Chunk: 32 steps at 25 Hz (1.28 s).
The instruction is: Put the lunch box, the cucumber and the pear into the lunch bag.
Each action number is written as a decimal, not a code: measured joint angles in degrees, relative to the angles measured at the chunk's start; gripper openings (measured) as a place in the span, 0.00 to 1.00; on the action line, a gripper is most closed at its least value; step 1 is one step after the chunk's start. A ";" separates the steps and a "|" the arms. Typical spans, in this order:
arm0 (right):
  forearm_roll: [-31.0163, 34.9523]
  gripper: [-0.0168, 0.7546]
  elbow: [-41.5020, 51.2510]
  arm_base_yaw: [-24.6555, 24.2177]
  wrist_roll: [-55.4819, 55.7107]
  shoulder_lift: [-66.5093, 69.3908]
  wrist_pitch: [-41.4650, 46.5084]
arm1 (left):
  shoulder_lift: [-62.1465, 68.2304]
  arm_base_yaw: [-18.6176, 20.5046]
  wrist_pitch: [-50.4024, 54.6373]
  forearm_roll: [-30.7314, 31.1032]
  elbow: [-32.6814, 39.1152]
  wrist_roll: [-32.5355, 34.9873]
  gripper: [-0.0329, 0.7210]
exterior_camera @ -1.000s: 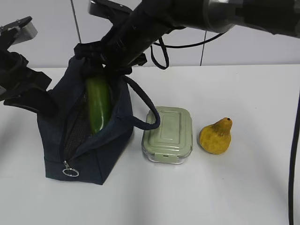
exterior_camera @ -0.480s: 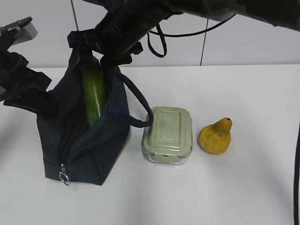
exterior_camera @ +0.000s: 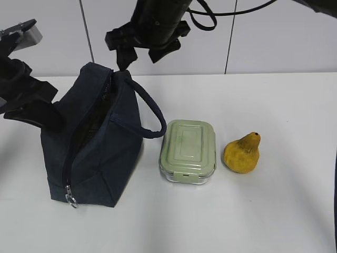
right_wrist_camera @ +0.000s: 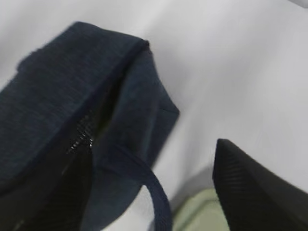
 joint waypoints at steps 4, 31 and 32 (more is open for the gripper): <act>-2.60 0.77 -0.10 -3.02 2.24 0.00 6.70 | 0.00 0.00 0.00 0.07 0.00 0.00 0.05; 12.89 0.72 55.31 -23.08 -12.92 -29.22 -10.61 | 0.00 0.00 0.17 0.11 0.00 0.00 0.05; 13.22 0.72 55.31 -23.62 -13.63 -28.85 -10.61 | 0.00 0.00 0.17 0.11 0.00 0.00 0.05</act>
